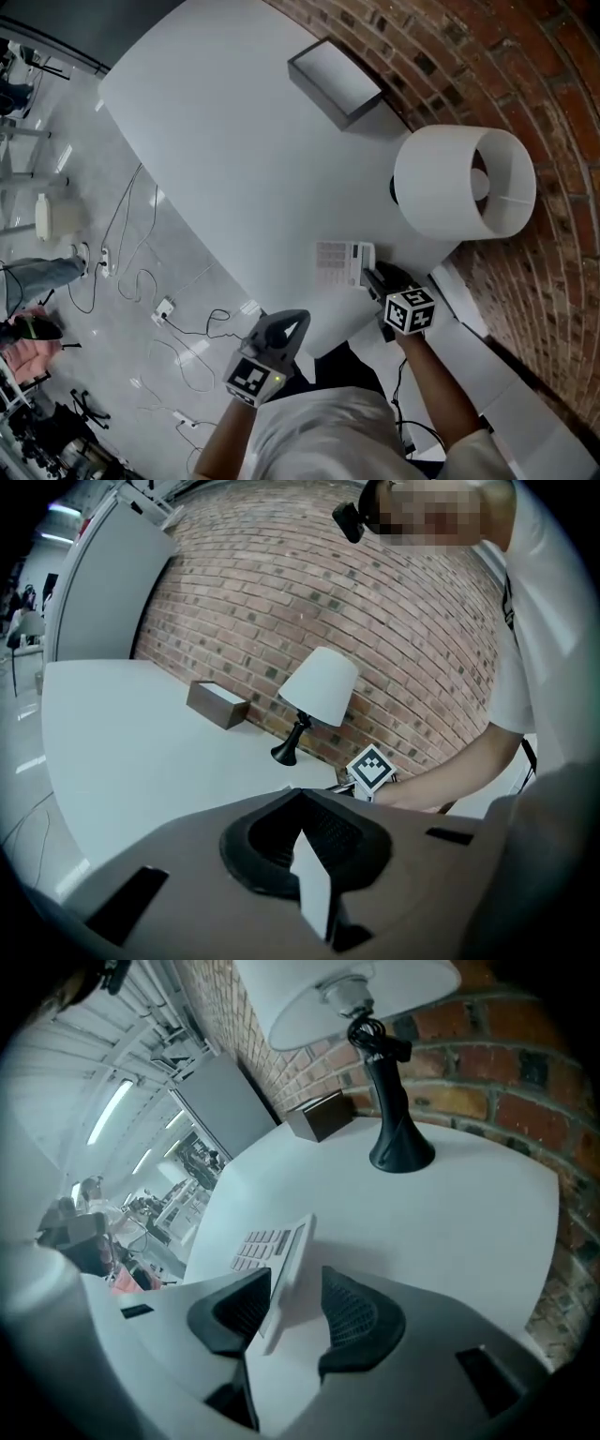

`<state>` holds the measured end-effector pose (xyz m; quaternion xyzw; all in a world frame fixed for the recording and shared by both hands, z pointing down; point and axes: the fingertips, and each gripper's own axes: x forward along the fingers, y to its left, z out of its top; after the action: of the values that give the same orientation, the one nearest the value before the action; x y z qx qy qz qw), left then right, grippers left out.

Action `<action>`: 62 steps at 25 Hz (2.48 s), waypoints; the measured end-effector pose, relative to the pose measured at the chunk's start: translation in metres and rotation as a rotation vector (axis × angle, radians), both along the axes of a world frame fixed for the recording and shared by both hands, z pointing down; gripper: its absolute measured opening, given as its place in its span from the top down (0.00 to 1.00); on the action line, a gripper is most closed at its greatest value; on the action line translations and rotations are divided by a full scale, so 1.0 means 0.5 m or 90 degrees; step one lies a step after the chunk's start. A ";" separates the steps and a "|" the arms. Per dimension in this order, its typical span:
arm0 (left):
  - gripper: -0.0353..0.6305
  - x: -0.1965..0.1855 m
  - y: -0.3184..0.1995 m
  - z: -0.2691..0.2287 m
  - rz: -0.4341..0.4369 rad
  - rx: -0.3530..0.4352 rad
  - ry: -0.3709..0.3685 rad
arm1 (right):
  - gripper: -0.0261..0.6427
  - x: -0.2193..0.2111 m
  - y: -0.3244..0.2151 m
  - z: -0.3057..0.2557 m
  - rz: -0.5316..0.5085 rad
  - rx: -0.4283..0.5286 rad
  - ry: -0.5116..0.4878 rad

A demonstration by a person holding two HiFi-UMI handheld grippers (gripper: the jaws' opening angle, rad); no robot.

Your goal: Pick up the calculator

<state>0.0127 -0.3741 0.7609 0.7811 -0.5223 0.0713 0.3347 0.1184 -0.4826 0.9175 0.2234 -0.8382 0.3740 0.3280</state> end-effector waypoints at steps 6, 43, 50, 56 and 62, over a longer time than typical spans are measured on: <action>0.93 -0.003 0.019 0.025 -0.013 -0.018 -0.003 | 0.66 -0.031 0.010 0.033 0.013 -0.091 -0.047; 0.93 -0.110 0.114 -0.180 -0.002 0.020 -0.021 | 0.83 -0.050 0.094 -0.301 0.201 -0.207 -0.241; 0.93 -0.168 0.184 -0.227 0.060 0.034 0.000 | 0.83 -0.041 0.174 -0.428 0.315 -0.146 -0.273; 0.93 -0.205 0.236 -0.262 0.129 0.051 0.024 | 0.83 -0.048 0.269 -0.493 0.412 -0.124 -0.304; 0.93 -0.218 0.280 -0.296 0.202 0.068 0.051 | 0.83 -0.051 0.368 -0.535 0.497 -0.097 -0.333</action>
<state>-0.0964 -0.2339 0.6131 0.8726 -0.3816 0.0645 0.2979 0.0930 -0.2984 0.6499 0.3952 -0.7165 0.5732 -0.0439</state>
